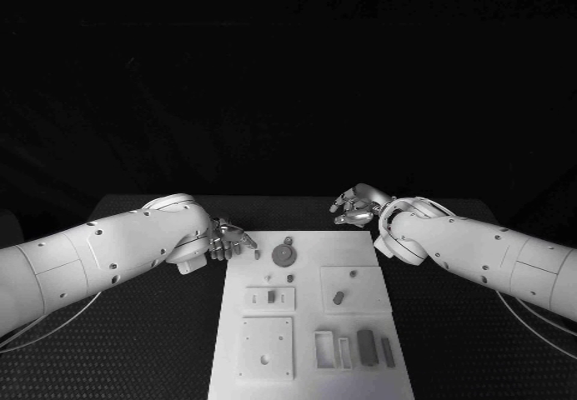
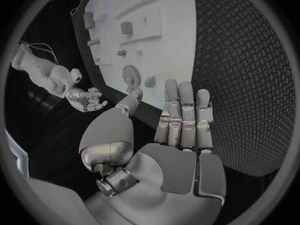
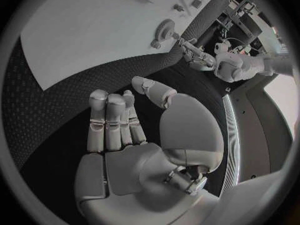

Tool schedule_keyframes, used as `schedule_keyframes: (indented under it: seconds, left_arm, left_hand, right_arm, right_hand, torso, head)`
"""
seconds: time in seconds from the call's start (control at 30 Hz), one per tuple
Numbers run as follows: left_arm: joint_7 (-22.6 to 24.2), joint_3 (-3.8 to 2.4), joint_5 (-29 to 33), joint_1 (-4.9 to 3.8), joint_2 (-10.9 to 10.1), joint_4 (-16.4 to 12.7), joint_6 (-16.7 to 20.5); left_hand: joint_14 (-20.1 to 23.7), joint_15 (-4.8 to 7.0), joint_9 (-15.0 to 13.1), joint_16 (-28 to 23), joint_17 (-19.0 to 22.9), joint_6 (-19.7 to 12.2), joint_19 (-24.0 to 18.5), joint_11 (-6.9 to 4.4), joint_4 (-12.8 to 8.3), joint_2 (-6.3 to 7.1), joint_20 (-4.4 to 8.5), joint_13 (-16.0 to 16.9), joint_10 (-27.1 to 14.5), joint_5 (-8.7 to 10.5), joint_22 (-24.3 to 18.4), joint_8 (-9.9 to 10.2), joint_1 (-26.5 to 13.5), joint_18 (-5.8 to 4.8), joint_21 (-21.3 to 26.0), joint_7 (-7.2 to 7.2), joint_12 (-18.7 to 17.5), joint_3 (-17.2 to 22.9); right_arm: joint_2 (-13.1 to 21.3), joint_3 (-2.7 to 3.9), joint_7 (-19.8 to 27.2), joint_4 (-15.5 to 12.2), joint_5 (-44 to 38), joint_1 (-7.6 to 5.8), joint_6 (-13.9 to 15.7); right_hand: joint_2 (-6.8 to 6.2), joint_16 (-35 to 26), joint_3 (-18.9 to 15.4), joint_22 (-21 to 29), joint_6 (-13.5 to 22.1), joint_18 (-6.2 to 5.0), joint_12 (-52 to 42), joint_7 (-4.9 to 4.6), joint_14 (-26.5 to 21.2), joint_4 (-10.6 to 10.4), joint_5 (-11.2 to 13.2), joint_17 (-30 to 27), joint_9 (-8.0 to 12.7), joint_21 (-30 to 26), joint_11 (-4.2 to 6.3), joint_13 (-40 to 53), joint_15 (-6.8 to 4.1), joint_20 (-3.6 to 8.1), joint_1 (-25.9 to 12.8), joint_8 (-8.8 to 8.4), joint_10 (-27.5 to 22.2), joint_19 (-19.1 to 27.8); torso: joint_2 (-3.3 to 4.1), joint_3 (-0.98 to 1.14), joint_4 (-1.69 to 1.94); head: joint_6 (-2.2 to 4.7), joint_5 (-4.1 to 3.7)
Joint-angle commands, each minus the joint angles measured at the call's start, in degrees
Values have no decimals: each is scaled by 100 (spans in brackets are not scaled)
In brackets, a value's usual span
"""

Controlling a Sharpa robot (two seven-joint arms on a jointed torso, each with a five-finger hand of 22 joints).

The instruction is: Assemble the parts on the task board

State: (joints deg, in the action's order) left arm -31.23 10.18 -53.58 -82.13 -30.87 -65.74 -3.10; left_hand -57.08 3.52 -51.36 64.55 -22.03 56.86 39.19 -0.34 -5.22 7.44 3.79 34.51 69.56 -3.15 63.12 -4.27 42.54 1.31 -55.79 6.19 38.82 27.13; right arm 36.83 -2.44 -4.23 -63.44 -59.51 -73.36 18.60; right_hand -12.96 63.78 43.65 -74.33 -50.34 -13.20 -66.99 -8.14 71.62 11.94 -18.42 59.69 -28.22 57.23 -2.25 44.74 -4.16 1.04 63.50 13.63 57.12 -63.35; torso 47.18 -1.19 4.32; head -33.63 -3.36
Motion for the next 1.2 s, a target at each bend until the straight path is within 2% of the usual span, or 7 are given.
schedule_keyframes:
  seconds: [0.03,0.27,0.5,0.73,0.87,1.2]
  left_arm:
    - [273,-2,-59,-3,72,90,184]
    - [344,-1,11,18,183,229,168]
    - [351,2,12,56,277,348,66]
    - [386,6,12,146,362,468,-86]
    - [407,6,31,157,370,470,-120]
    - [432,5,102,157,398,507,-166]
  left_hand:
    - [-10,-39,31,-45,11,-67,-27,16,54,73,508,-20,11,27,-14,26,7,15,46,1,-58,-6]
    - [-7,-70,96,-95,26,-134,-38,38,156,223,472,-51,16,34,-41,27,-57,36,70,25,-138,-42]
    - [-19,-75,119,-105,24,-134,-34,36,223,221,462,-56,37,33,-50,10,-64,51,73,23,-161,-27]
    - [-43,-76,138,-105,11,-40,-33,9,207,51,452,-49,78,27,-47,-55,45,62,55,-7,-180,-34]
    - [-50,-76,160,-107,3,7,-38,-5,160,-67,450,-42,95,22,-45,-88,120,62,44,-22,-195,-73]
    - [-53,-79,210,-125,-7,63,-54,-18,85,-261,446,-39,129,16,-49,-134,223,58,37,-39,-236,-153]
  right_arm:
    - [-8,2,83,18,32,2,18]
    - [-24,2,88,32,36,2,22]
    - [-25,2,88,26,35,2,22]
    - [-29,2,89,24,35,2,22]
    - [-33,2,90,26,35,2,22]
    - [-37,2,88,27,35,2,19]
  right_hand:
    - [25,34,26,-5,24,-180,-21,-54,-49,-22,-30,-7,7,-26,9,-6,4,7,-42,16,-11,-9]
    - [26,35,17,-5,25,-180,-24,-54,-49,-32,-24,-9,8,-27,8,-10,5,6,-59,17,-11,-11]
    - [30,35,17,-5,25,-180,-24,-54,-49,-33,-24,-10,8,-27,8,-11,5,7,-60,16,-12,-12]
    - [32,35,18,-5,26,-180,-25,-54,-49,-35,-25,-11,8,-28,8,-13,5,7,-61,17,-12,-13]
    - [33,36,17,-5,26,-180,-26,-54,-49,-36,-27,-11,8,-28,8,-14,5,7,-63,17,-11,-13]
    - [35,36,18,-6,26,-180,-27,-54,-48,-37,-30,-12,8,-28,9,-17,4,8,-64,16,-11,-14]
  torso:
    - [5,-1,-13]
    - [6,0,-16]
    - [4,-1,-5]
    - [0,-4,-10]
    - [2,-2,-8]
    - [-8,5,1]
  head:
    - [5,5]
    - [-2,-15]
    - [-16,-38]
    - [-34,-53]
    - [-41,-64]
    - [-54,-76]
